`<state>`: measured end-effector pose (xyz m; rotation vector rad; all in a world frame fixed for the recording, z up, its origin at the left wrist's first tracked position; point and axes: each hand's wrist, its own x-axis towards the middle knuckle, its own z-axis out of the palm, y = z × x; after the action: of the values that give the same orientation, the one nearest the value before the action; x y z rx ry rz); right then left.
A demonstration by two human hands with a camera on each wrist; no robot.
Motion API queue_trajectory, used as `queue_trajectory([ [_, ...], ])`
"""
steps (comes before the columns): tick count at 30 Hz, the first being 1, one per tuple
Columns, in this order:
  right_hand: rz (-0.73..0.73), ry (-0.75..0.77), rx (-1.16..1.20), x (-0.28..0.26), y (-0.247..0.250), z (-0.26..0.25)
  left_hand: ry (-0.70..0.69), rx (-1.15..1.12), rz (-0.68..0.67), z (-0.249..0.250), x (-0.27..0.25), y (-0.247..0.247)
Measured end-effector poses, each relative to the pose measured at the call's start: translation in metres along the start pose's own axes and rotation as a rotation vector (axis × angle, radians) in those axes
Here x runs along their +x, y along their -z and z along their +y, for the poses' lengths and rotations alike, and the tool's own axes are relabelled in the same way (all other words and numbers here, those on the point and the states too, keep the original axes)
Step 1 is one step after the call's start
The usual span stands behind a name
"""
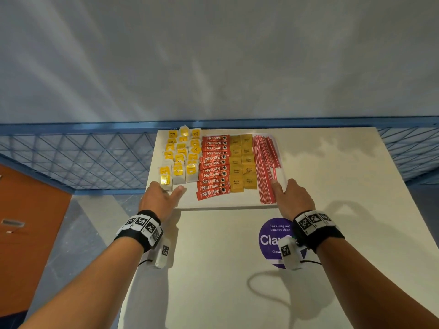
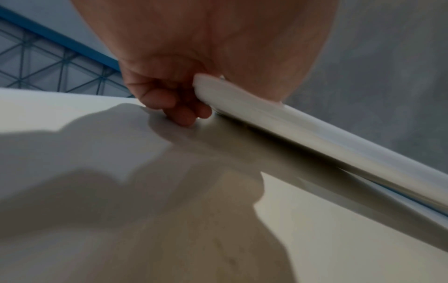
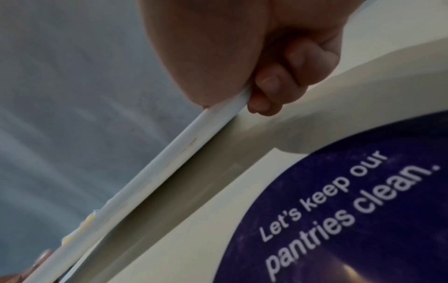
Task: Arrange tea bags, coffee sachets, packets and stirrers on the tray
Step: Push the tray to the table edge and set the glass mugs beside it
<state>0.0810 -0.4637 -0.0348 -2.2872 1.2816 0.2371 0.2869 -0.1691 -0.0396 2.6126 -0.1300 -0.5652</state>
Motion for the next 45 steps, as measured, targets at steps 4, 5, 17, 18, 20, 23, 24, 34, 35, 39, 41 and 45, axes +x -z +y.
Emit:
queue_trajectory([
  [4, 0.017, -0.009, -0.013, 0.000, -0.004, 0.000, -0.017, 0.012, 0.031, 0.000, 0.004, -0.001],
  [5, 0.030, -0.006, -0.011, 0.000, -0.006, 0.000, -0.012, 0.033, 0.033, 0.000, 0.004, -0.001],
  [17, -0.090, 0.121, 0.023, -0.014, -0.007, 0.018, -0.043, 0.116, -0.028, -0.015, -0.013, -0.006],
  [18, -0.095, 0.130, 0.040, -0.016, -0.007, 0.021, -0.043, 0.115, -0.024, -0.018, -0.014, -0.007],
  [20, -0.094, 0.150, 0.063, -0.019, -0.009, 0.026, -0.047, 0.106, -0.023, -0.022, -0.014, -0.009],
  [23, -0.056, 0.179, 0.075, -0.020, -0.011, 0.029, -0.059, 0.105, -0.026, -0.025, -0.012, -0.009],
  [24, -0.047, 0.182, 0.070, -0.020, -0.011, 0.028, -0.063, 0.109, -0.031, -0.025, -0.011, -0.009],
  [34, -0.059, 0.163, 0.060, -0.005, -0.009, 0.014, -0.082, 0.095, -0.035, -0.014, 0.005, -0.003],
  [35, -0.059, 0.161, 0.063, -0.003, -0.009, 0.013, -0.079, 0.099, -0.035, -0.012, 0.007, -0.002],
  [39, -0.056, 0.153, 0.064, 0.000, -0.009, 0.011, -0.076, 0.108, -0.042, -0.009, 0.010, 0.000],
  [41, -0.052, 0.156, 0.068, 0.001, -0.009, 0.011, -0.068, 0.103, -0.048, -0.008, 0.012, 0.001],
  [45, -0.055, 0.155, 0.071, 0.003, -0.010, 0.011, -0.063, 0.106, -0.049, -0.007, 0.013, 0.000],
])
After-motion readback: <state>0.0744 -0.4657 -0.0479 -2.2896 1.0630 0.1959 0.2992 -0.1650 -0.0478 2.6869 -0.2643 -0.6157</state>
